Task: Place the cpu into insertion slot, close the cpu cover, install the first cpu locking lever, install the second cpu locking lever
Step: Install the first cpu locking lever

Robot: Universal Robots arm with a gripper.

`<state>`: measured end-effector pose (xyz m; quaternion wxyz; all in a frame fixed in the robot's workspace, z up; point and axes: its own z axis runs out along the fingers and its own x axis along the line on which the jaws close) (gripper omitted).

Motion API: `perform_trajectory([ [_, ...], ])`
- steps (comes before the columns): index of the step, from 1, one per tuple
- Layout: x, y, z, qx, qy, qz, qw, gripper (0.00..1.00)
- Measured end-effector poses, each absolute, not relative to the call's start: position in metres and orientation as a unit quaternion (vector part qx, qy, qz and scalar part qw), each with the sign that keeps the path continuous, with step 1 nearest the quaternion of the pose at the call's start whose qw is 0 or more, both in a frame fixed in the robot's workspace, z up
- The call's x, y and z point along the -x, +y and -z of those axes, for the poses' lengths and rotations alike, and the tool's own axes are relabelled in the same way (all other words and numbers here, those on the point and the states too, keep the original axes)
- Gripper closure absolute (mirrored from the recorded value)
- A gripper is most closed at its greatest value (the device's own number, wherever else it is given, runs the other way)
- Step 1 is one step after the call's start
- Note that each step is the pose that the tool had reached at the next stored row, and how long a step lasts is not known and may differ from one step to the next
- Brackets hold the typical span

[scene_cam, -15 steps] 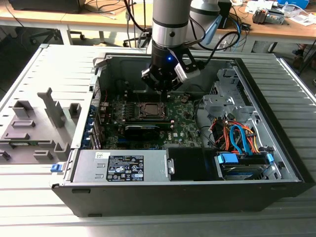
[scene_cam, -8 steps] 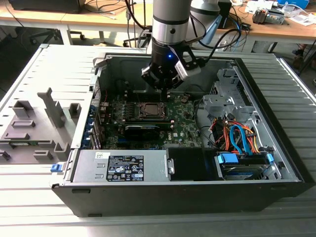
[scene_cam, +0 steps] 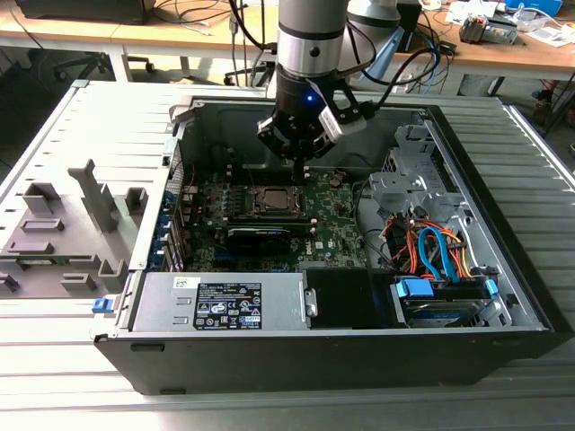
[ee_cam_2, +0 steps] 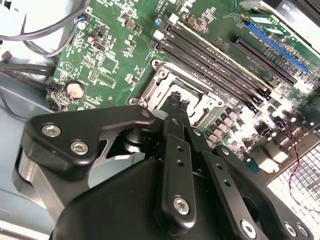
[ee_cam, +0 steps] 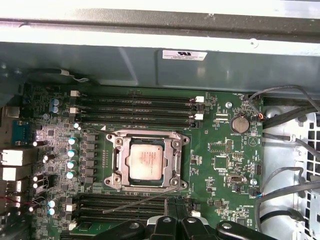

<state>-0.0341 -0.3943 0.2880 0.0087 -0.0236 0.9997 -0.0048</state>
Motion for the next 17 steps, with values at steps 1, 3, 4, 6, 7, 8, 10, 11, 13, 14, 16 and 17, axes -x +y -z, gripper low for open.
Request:
perform_trajectory([
  [1,0.034,-0.394,-0.289,0.024,1.000,0.005,0.009,0.89],
  [3,0.034,-0.394,-0.291,0.024,1.000,0.004,0.009,0.89],
  [4,0.034,-0.394,-0.292,0.024,1.000,0.004,0.009,0.89],
  [6,0.034,-0.394,-0.293,0.024,1.000,0.003,0.009,0.89],
  [7,0.034,-0.394,-0.293,0.024,1.000,0.003,0.009,0.89],
  [8,0.034,-0.394,-0.294,0.024,1.000,0.003,0.009,0.89],
  [10,0.034,-0.394,-0.295,0.024,1.000,0.002,0.009,0.89],
  [11,0.034,-0.394,-0.296,0.024,1.000,0.002,0.009,0.89],
  [13,0.034,-0.394,-0.298,0.024,1.000,0.001,0.009,0.89],
  [14,0.034,-0.394,-0.298,0.024,1.000,0.001,0.009,0.89],
  [16,0.034,-0.394,-0.300,0.024,1.000,0.001,0.009,0.89],
  [17,0.034,-0.394,-0.300,0.024,1.000,0.001,0.009,0.89],
])
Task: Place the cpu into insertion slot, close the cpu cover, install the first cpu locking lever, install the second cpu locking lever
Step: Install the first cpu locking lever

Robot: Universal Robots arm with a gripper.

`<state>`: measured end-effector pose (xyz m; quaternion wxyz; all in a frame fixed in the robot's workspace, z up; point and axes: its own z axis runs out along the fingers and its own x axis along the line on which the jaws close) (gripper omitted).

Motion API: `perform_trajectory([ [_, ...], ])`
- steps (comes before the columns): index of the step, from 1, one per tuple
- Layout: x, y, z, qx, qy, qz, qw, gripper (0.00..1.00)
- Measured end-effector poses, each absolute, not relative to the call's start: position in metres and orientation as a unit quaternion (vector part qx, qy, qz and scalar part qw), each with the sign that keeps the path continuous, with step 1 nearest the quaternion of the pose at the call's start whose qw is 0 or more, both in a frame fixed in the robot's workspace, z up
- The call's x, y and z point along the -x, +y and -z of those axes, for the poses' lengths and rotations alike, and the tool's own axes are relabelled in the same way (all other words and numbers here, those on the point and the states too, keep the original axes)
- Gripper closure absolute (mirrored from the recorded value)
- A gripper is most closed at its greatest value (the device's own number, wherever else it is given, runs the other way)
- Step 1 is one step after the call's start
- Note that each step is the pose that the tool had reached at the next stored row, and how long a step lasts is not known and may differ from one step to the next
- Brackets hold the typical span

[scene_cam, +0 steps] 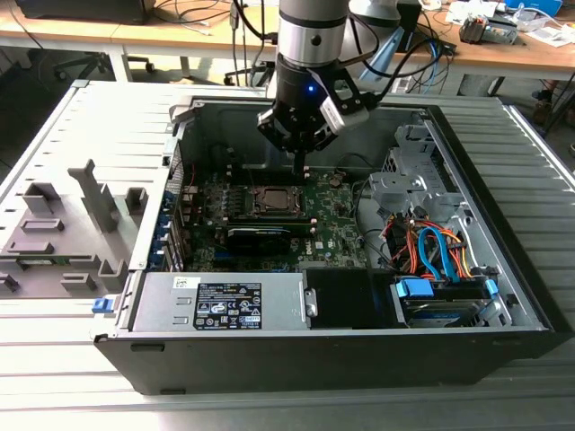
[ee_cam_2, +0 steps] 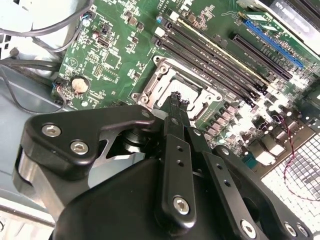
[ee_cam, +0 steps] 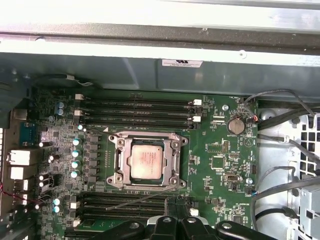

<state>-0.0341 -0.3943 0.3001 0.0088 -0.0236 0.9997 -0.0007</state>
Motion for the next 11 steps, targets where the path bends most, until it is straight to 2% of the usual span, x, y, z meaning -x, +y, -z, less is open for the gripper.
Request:
perform_trajectory([
  [11,0.0341,-0.3943,-0.3077,0.024,1.000,-0.002,0.009,0.89],
])
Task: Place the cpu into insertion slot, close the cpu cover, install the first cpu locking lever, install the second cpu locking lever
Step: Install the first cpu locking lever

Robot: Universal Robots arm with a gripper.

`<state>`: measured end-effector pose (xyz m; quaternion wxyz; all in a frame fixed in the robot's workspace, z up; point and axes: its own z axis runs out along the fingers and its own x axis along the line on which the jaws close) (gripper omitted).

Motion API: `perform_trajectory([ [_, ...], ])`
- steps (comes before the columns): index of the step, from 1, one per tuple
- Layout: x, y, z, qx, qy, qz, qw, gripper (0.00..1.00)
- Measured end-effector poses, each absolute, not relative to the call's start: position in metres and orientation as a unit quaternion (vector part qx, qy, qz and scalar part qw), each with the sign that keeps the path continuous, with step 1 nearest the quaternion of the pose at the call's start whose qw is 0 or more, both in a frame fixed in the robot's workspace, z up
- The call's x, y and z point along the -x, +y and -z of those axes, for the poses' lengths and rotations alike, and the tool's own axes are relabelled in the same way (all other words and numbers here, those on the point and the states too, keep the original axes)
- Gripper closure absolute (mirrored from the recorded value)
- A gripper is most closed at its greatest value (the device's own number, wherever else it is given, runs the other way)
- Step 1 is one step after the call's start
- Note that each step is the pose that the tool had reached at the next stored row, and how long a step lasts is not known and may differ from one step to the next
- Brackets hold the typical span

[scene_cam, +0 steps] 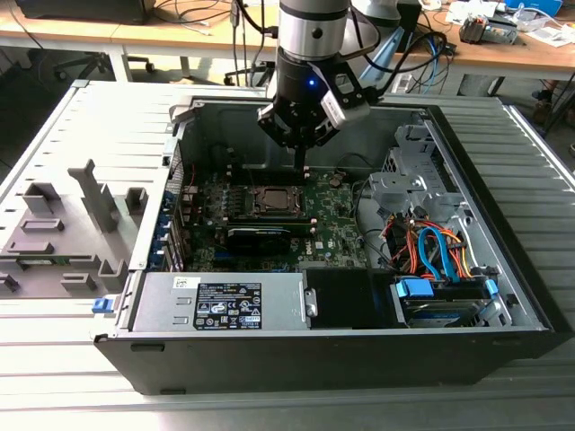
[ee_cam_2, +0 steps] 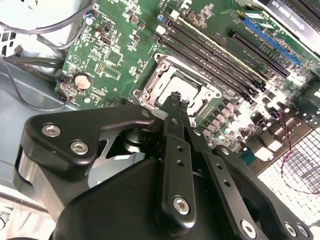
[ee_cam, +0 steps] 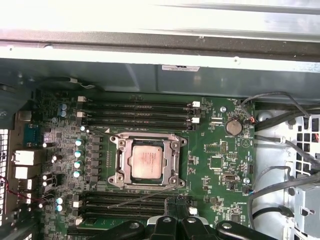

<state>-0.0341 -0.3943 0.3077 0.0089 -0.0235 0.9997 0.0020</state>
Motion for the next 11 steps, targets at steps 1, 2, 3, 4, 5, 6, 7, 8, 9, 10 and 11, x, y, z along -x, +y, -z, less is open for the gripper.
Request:
perform_trajectory([
  [1,0.0341,-0.3943,-0.3084,0.024,1.000,-0.002,0.009,0.89],
  [2,0.0341,-0.3943,-0.3089,0.024,1.000,-0.002,0.009,0.89],
  [3,0.0341,-0.3943,-0.3097,0.024,1.000,-0.003,0.009,0.89],
  [4,0.0341,-0.3943,-0.3103,0.024,1.000,-0.003,0.009,0.89],
  [5,0.0341,-0.3943,-0.3110,0.024,1.000,-0.003,0.009,0.89],
  [6,0.0341,-0.3943,-0.3115,0.024,1.000,-0.003,0.009,0.89],
  [7,0.0341,-0.3944,-0.3123,0.024,1.000,-0.004,0.009,0.89],
  [8,0.0341,-0.3943,-0.3128,0.024,1.000,-0.004,0.009,0.89],
  [9,0.0341,-0.3944,-0.3136,0.024,1.000,-0.004,0.009,0.89],
  [10,0.0341,-0.3943,-0.3141,0.024,1.000,-0.004,0.009,0.89],
  [11,0.0341,-0.3943,-0.3146,0.024,1.000,-0.005,0.009,0.89],
])
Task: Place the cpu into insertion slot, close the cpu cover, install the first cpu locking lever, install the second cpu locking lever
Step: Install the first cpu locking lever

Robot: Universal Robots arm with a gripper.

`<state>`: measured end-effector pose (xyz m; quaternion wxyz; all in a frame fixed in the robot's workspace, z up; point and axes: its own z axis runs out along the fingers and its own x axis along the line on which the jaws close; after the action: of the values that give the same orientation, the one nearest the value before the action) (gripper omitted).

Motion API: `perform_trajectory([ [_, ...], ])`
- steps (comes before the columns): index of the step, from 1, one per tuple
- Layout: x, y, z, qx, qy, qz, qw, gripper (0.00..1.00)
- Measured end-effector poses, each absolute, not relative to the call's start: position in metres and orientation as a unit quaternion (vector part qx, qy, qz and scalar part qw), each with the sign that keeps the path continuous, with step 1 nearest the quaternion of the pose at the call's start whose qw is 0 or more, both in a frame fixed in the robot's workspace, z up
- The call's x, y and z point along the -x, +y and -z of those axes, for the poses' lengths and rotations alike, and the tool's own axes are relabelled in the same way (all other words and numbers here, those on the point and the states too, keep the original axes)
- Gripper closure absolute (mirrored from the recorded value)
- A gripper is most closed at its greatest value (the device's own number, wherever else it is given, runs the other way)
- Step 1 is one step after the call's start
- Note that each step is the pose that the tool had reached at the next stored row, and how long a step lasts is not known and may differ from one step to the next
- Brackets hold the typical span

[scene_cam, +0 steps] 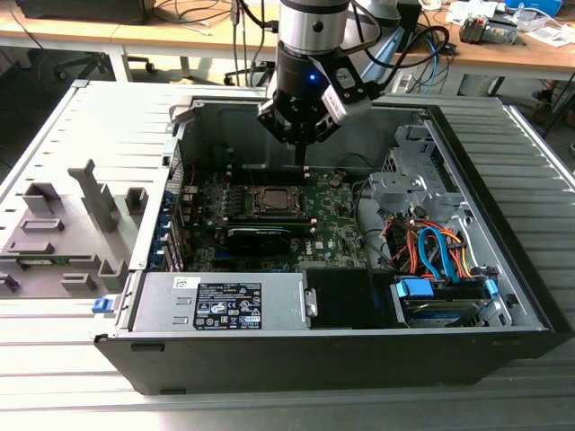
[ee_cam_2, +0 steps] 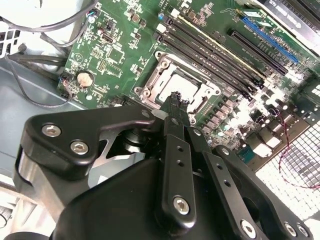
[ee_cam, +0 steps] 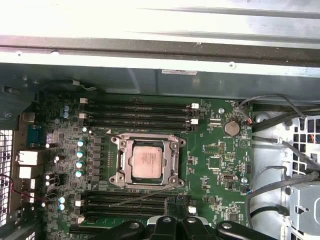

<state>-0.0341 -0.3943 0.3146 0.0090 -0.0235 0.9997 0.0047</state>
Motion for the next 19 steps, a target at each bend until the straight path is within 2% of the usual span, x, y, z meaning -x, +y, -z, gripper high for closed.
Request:
perform_trajectory([
  [19,0.034,-0.394,-0.325,0.023,1.000,-0.012,0.009,0.89],
])
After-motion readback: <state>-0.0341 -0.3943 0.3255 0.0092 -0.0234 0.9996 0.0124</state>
